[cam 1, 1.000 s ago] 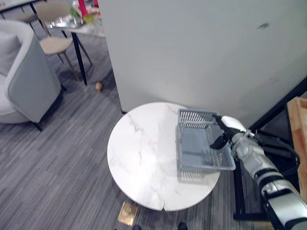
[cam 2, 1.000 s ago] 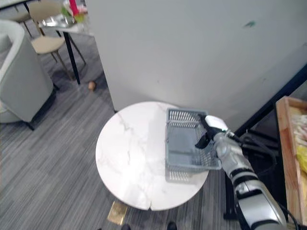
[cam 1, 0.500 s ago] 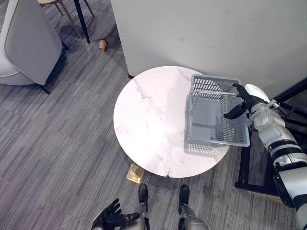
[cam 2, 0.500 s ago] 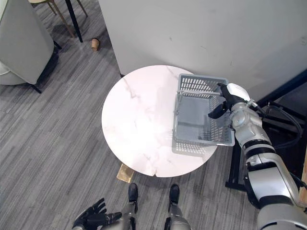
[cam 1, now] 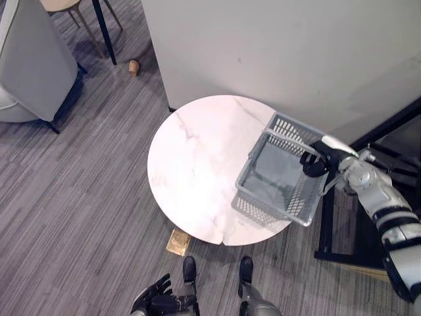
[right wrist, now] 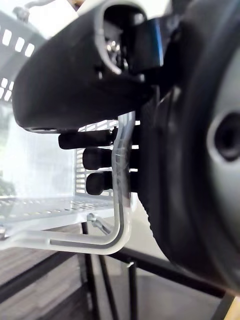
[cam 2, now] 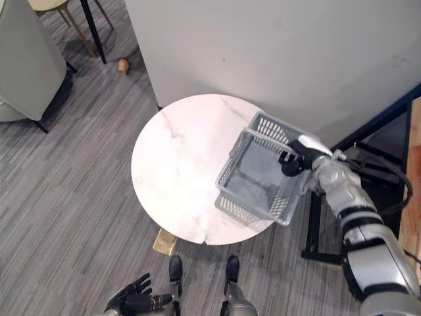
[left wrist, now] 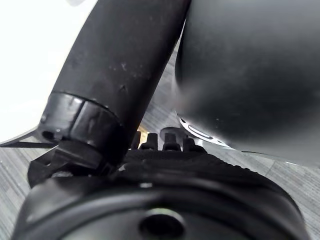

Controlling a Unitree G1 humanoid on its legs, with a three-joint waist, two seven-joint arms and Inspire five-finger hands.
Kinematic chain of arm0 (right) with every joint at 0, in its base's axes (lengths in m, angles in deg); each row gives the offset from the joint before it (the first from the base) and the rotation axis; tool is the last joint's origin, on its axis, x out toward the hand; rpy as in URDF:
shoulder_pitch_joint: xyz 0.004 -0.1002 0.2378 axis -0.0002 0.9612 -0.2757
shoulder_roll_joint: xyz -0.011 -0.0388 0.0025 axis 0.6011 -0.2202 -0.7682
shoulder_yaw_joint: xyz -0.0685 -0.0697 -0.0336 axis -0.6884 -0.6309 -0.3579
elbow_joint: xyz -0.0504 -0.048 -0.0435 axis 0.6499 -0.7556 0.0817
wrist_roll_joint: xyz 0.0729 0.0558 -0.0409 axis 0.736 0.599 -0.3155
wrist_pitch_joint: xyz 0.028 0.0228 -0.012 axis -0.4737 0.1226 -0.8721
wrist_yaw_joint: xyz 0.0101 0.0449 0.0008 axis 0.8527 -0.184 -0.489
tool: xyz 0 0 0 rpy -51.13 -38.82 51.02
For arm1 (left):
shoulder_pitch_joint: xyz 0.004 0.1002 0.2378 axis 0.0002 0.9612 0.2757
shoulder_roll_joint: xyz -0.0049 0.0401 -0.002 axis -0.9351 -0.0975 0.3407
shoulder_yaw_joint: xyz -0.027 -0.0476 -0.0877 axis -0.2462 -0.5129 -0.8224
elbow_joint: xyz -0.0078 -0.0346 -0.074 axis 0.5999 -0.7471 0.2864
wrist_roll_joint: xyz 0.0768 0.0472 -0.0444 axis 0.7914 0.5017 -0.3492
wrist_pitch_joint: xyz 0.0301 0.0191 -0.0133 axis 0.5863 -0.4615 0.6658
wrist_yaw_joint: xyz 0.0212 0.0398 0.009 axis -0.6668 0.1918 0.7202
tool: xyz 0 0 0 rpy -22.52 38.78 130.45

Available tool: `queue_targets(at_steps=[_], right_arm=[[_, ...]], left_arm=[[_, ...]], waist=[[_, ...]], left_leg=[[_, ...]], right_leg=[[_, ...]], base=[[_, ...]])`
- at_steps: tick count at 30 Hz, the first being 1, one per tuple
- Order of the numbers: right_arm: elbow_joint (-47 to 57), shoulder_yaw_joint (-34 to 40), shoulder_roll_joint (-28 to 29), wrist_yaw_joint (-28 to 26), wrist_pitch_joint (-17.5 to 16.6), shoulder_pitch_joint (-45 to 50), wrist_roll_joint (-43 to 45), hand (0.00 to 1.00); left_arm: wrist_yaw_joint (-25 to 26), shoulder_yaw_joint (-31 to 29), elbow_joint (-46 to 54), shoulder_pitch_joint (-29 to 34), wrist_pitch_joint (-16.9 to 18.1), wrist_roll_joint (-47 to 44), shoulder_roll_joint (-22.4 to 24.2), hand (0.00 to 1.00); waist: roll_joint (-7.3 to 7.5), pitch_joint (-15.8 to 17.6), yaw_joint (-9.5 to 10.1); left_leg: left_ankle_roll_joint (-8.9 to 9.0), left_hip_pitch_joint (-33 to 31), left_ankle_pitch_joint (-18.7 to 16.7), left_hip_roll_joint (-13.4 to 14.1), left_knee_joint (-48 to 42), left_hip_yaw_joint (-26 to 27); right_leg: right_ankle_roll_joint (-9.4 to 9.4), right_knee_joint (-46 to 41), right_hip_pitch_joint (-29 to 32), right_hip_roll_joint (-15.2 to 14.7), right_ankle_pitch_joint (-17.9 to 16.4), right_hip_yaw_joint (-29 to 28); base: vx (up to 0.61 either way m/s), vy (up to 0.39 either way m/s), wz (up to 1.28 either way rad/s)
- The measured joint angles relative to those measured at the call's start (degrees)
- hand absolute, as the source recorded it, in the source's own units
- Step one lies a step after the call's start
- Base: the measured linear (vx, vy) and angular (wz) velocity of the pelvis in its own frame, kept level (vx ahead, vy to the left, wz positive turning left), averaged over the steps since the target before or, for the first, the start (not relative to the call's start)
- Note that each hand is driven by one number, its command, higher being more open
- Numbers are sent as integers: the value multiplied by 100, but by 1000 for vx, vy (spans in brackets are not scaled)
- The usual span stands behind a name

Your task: Pick vegetable in the basket

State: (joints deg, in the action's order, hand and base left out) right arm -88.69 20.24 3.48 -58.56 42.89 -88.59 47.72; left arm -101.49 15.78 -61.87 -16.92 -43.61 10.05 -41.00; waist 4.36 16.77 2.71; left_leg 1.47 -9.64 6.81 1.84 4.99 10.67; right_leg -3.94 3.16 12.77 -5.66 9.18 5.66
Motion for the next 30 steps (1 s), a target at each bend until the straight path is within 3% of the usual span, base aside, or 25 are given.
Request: queue_targets(at_steps=[6,13,19,24,30], right_arm=[[1890,1396,1055,-264,558,2755,753,0],[2340,2089,2040,-341,1116,4691,1155,0],[2406,2392,2439,-182,1258,5120,1328,0],[2348,2389,2744,-164,1309,5235,1328,0],[1283,2332,3097,-40,1386,5228,1427,0]], left_arm=[[46,-68,-214,446,-123,15,10,100],[87,-51,-726,748,-31,-41,11,100],[71,34,-989,818,-5,-77,47,100],[161,243,-1114,828,-63,-301,12,100],[189,269,-1202,779,-126,-341,3,100]], waist=[[87,-806,-399],[17,-1578,-903],[-144,-1780,-1143],[-174,-1900,-1221],[-183,-1953,-1244]], left_leg=[[40,370,-276,24,-1,326],[85,815,-512,30,17,721],[85,955,-555,39,34,1003],[149,1125,-622,99,33,1228],[188,1289,-691,165,33,1401]], right_leg=[[-83,7,-196,45,-62,-326],[-98,-92,-399,54,-289,-704],[-99,-122,-395,80,-289,-966],[-98,-93,-467,157,-277,-1137],[-86,6,-587,241,-232,-1256]], base=[[98,78,-28],[19,50,-30],[-39,18,-24],[12,3,-24],[13,-4,-14]])
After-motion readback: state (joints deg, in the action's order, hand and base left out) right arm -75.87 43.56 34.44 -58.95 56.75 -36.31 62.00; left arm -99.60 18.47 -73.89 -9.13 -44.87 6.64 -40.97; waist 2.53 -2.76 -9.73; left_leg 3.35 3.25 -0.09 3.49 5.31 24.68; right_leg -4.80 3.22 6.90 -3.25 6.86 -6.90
